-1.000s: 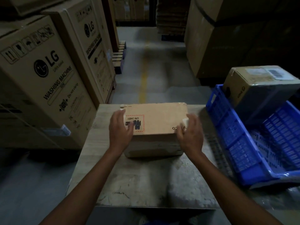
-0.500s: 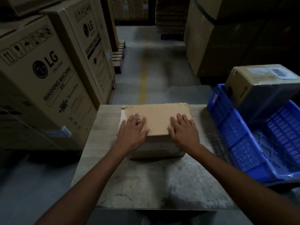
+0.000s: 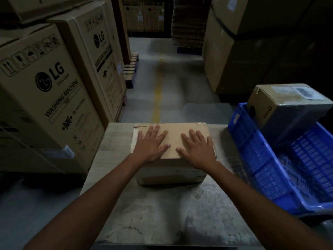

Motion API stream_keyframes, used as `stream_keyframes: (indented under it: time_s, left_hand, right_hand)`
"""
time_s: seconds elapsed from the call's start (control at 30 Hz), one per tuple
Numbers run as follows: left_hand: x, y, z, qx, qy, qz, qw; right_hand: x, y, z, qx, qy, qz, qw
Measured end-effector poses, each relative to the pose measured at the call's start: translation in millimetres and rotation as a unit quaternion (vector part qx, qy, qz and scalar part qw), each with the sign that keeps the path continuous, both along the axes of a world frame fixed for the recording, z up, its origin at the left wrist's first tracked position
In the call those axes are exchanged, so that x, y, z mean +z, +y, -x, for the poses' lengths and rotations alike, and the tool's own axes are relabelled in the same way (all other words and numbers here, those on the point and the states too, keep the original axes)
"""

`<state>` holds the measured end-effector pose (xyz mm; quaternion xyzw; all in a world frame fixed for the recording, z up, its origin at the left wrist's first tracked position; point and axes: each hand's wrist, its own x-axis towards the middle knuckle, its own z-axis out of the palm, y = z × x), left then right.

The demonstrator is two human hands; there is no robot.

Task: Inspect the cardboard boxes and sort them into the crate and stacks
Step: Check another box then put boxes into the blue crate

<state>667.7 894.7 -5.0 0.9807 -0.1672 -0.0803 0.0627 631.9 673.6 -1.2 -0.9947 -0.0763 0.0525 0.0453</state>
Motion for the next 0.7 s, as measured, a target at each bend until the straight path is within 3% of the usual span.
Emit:
stream_keyframes:
  time_s: [0.1,0.23,0.37,0.5,0.6,0.7]
  left_hand:
    - [3,1,1,-0.009,0.003,0.005,1.0]
    - [6,14,-4,-0.037,-0.092,0.107,0.989]
    - [-1,21,-10,-0.043,-0.037,0.047,0.997]
    - [0,19,-10,-0.042,-0.048,0.06,0.996]
    - [-4,18,-4,0.079,-0.106,0.098,0.986]
    - [0,18,2,0.278,-0.084,0.187,0.938]
  right_hand:
    - [6,-2,-3,0.015,0.004,0.013,1.0]
    - [25,-6,-24,-0.001,0.008,-0.009,1.0]
    - [10,1,-27,-0.004,0.016,0.014,1.0]
    - [17,-10,-36,0.029,0.013,0.039,0.999]
    - [14,-17,-35,0.032,-0.019,0.013,0.999]
    - [-1,-18,-23,-0.047,-0.061,-0.059,0.995]
